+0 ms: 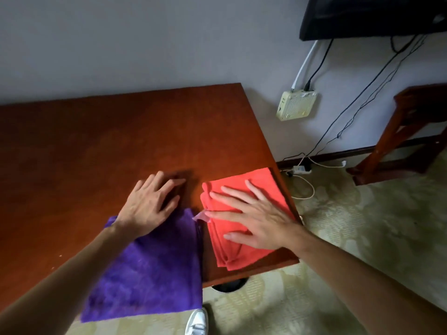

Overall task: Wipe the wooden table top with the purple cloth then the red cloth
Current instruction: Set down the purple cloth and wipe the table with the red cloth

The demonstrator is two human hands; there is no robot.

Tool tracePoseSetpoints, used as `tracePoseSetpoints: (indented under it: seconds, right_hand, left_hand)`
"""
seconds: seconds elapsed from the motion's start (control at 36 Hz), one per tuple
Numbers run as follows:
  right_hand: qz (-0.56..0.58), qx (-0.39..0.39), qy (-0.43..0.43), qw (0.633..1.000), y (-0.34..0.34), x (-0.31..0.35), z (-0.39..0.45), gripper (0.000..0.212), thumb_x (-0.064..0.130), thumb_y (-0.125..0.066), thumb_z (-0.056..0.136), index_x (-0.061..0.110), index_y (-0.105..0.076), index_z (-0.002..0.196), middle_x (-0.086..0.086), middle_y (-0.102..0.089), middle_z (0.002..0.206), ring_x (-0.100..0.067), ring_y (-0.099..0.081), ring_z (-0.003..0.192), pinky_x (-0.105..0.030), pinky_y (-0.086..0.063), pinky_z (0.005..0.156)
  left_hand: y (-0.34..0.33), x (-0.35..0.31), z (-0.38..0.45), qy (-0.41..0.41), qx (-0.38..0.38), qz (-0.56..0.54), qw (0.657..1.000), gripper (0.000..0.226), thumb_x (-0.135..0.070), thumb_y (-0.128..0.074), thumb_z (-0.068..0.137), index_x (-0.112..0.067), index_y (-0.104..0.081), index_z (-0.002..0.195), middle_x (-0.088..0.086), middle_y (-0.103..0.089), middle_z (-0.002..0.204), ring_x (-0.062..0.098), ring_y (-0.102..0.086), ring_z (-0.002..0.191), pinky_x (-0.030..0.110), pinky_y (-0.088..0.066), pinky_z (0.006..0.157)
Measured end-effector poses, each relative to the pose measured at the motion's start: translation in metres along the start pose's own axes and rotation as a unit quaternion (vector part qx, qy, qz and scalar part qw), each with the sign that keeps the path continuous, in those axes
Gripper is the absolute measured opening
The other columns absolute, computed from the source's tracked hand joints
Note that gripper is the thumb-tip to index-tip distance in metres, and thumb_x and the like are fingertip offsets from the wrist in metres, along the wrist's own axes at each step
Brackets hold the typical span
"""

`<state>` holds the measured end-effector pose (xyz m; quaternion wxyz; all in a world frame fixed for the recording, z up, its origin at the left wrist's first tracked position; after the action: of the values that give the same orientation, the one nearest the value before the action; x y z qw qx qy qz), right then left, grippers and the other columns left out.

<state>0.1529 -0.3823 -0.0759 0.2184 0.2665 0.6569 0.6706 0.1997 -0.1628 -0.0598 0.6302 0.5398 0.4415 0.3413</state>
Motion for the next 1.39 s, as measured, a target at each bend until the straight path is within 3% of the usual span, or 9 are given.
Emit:
tracePoseSetpoints:
  seconds: [0.17,0.25,0.33,0.47,0.72,0.94,1.11,1.22,1.39]
  right_hand:
    - [-0.017,-0.005,-0.017,1.0,0.005,-0.087,0.063,0.066,0.067,-0.029,0.102,0.045,-0.017,0.163,0.001,-0.001,0.175,-0.018,-0.003,0.161,-0.055,-0.005,0.128]
    - [0.002,-0.009,-0.043,0.999,0.007,-0.136,0.101,0.08,0.071,-0.031,0.099,0.031,-0.012,0.166,0.002,-0.004,0.174,-0.017,-0.002,0.161,-0.054,-0.01,0.128]
    - [0.003,0.001,-0.035,0.999,0.013,-0.183,0.146,0.082,0.074,-0.025,0.099,0.031,-0.007,0.166,0.004,-0.003,0.174,-0.016,-0.001,0.161,-0.056,-0.01,0.128]
    - [-0.017,0.027,-0.047,0.998,0.02,-0.253,0.217,0.078,0.078,-0.018,0.096,0.044,0.001,0.164,0.014,0.002,0.174,-0.013,0.002,0.16,-0.057,0.003,0.125]
    - [0.028,-0.002,-0.185,0.982,0.028,-0.311,0.281,0.08,0.081,-0.014,0.091,0.047,-0.004,0.163,0.015,-0.003,0.173,-0.012,-0.002,0.16,-0.057,0.0,0.127]
    - [0.052,-0.054,-0.317,0.946,0.016,-0.254,0.266,0.075,0.073,-0.028,0.1,0.04,-0.011,0.164,0.009,-0.005,0.174,-0.017,-0.002,0.16,-0.066,0.002,0.122]
    - [0.056,-0.088,-0.248,0.963,0.007,-0.114,0.217,0.084,0.077,-0.016,0.09,0.038,-0.017,0.164,0.006,-0.014,0.173,-0.019,-0.011,0.16,-0.069,-0.004,0.122]
    - [0.044,-0.086,-0.208,0.973,-0.003,-0.033,0.182,0.081,0.075,-0.022,0.094,0.037,-0.017,0.165,0.005,-0.013,0.174,-0.02,-0.009,0.16,-0.068,-0.005,0.122]
    - [0.037,-0.044,-0.128,0.99,-0.012,0.018,0.163,0.08,0.075,-0.02,0.096,0.039,-0.005,0.165,0.005,-0.002,0.175,-0.02,0.0,0.161,-0.066,-0.003,0.124]
  left_hand:
    - [-0.003,0.043,0.016,0.02,0.011,-0.039,0.999,0.053,-0.052,-0.035,0.098,-0.039,-0.045,0.148,-0.001,-0.044,0.143,0.022,-0.049,0.118,0.039,-0.038,0.096]
    - [-0.009,0.042,0.015,0.006,0.014,-0.068,0.998,0.053,-0.049,-0.032,0.1,-0.039,-0.04,0.151,-0.001,-0.038,0.152,0.015,-0.038,0.137,0.031,-0.024,0.108]
    - [-0.01,0.04,0.017,-0.006,0.009,-0.086,0.996,0.051,-0.044,-0.033,0.103,-0.034,-0.041,0.152,0.0,-0.039,0.154,0.01,-0.027,0.15,0.029,-0.021,0.114]
    - [-0.01,0.043,0.021,-0.005,0.02,-0.102,0.995,0.051,-0.041,-0.036,0.103,-0.031,-0.043,0.152,0.0,-0.038,0.157,0.012,-0.026,0.152,0.033,-0.022,0.118]
    - [-0.015,0.049,0.028,-0.015,0.01,-0.103,0.994,0.051,-0.045,-0.032,0.104,-0.035,-0.039,0.154,-0.003,-0.039,0.158,0.013,-0.028,0.153,0.033,-0.02,0.121]
    - [-0.012,0.049,0.03,-0.031,-0.003,-0.107,0.994,0.052,-0.042,-0.036,0.103,-0.034,-0.036,0.155,-0.004,-0.035,0.158,0.01,-0.022,0.154,0.027,-0.016,0.121]
    - [0.008,0.067,0.023,0.044,-0.096,-0.272,0.957,0.047,-0.037,-0.048,0.099,-0.018,-0.05,0.141,-0.002,-0.04,0.14,0.01,-0.043,0.136,0.027,-0.033,0.115]
    - [0.029,0.091,0.004,0.13,-0.183,-0.219,0.95,0.029,-0.025,-0.051,0.095,-0.009,-0.062,0.117,0.007,-0.048,0.12,0.028,-0.055,0.113,0.042,-0.046,0.099]
    - [0.024,0.124,-0.029,0.132,-0.095,-0.087,0.983,0.047,-0.043,-0.044,0.092,-0.024,-0.059,0.132,0.008,-0.051,0.127,0.035,-0.056,0.108,0.05,-0.045,0.087]
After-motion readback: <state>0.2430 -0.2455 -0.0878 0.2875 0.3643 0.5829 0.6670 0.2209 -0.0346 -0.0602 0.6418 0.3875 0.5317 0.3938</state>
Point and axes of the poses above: each hand's wrist, its own z-axis towards the middle knuckle, its own y-axis out of the back of the hand, x = y × z, the point moved 8 cm from there along z, towards the middle knuckle
